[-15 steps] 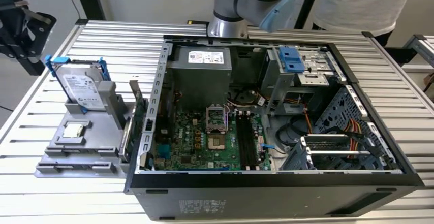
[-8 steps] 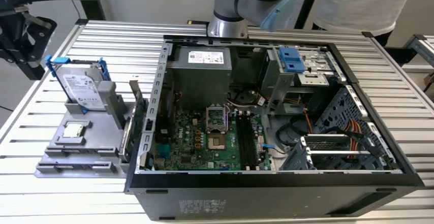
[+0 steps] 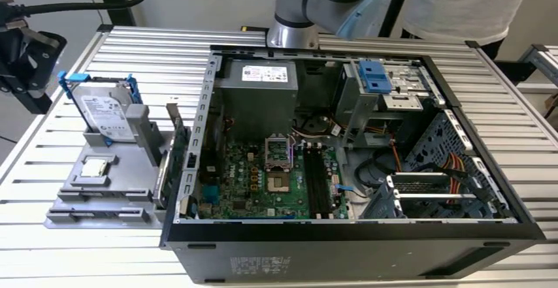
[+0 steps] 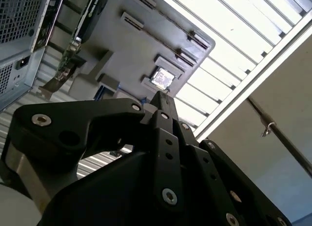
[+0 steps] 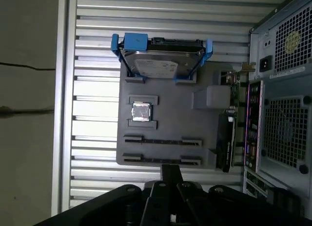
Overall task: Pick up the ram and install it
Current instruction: 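Reach for the ram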
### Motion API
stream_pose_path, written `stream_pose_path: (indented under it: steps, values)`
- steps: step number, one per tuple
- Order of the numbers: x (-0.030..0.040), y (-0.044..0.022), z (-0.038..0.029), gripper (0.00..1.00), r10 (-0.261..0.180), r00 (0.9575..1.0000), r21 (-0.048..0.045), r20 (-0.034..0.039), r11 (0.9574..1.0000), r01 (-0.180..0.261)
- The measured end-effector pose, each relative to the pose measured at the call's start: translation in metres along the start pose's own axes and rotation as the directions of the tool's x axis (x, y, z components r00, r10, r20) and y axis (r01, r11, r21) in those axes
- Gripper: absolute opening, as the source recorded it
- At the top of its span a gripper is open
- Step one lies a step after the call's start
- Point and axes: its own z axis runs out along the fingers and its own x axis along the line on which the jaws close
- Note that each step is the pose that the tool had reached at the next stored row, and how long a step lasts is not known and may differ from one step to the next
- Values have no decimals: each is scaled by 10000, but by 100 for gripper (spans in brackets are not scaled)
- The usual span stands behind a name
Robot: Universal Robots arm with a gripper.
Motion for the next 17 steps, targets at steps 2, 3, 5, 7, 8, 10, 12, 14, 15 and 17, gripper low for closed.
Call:
stream_pose_path:
  steps: [2,3,5,7,8,10,12,14,15,17]
  values:
    - [-2,-40,-2,0,0,10000,1,-1,10000,0]
    - [-13,-53,-2,0,-2,10000,1,-4,10000,2]
    - [-37,-66,-2,0,-25,10000,-1,-5,10000,25]
    - [-56,-79,-3,0,-48,10000,0,-8,10000,48]
    - [-61,-93,-4,0,-53,10000,0,-9,10000,53]
    - [-66,-131,-6,0,-58,10000,0,-8,10000,58]
    - [-69,-174,-8,0,-59,10000,0,-8,10000,59]
    - [-71,-213,-10,0,-59,10000,-1,-8,10000,59]
    - [-71,-225,-10,0,-60,10000,0,-9,10000,60]
    - [-71,-231,-11,0,-59,10000,0,-8,10000,59]
